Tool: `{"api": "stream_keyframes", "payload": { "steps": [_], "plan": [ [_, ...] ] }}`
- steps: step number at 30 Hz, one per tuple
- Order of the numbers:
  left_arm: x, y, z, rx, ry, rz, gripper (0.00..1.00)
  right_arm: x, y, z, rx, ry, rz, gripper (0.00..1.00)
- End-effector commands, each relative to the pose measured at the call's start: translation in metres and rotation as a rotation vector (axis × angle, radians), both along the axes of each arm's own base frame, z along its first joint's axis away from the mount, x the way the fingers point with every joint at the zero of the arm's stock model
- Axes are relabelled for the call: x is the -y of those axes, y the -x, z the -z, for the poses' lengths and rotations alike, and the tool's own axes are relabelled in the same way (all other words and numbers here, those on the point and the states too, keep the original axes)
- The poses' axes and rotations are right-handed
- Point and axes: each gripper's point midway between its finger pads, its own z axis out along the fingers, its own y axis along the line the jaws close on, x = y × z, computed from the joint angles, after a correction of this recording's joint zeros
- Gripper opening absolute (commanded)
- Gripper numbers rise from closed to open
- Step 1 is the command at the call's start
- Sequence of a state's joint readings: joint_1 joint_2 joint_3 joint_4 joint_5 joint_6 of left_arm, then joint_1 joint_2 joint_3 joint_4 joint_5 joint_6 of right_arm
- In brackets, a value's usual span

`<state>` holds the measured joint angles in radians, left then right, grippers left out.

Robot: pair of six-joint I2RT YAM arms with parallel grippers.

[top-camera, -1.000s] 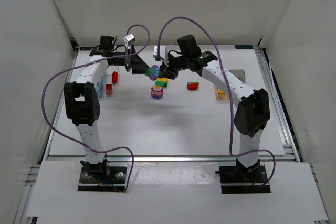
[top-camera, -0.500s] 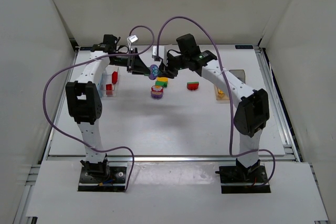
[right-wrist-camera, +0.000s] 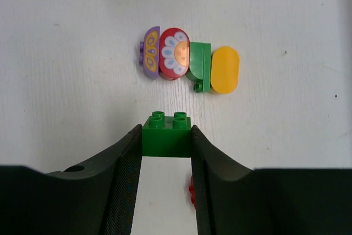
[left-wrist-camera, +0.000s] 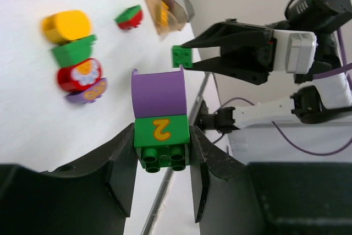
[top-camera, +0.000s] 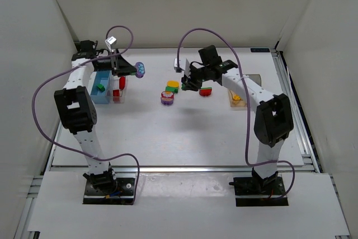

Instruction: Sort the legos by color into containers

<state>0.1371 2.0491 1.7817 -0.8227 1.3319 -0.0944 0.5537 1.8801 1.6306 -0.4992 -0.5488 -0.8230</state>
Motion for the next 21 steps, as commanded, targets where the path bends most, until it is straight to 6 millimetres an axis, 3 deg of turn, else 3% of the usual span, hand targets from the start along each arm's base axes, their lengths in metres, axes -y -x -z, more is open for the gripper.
{"api": "stream_keyframes", "payload": {
  "steps": [1,7,16,19,20,21],
  "plan": [
    [-0.012,0.000,-0.035,0.146,-0.057,-0.028,0.16,0.006,0.003,-0.038,0.077,-0.039,0.003,0.00],
    [-0.017,0.000,-0.026,0.154,-0.125,-0.027,0.16,0.004,0.002,-0.037,0.052,-0.044,0.018,0.00],
    [-0.016,0.003,-0.034,0.181,-0.122,-0.019,0.16,0.015,0.000,-0.032,-0.009,-0.047,0.070,0.00],
    [-0.021,0.000,-0.042,0.217,-0.130,-0.042,0.15,0.003,0.003,-0.040,-0.021,-0.095,0.041,0.00],
    [-0.024,0.001,-0.053,0.251,-0.140,-0.059,0.14,-0.006,0.002,-0.049,-0.009,-0.114,0.029,0.00],
    [-0.029,-0.002,-0.050,0.241,-0.160,-0.095,0.13,-0.015,0.002,-0.045,-0.025,-0.117,0.020,0.00]
  ]
}}
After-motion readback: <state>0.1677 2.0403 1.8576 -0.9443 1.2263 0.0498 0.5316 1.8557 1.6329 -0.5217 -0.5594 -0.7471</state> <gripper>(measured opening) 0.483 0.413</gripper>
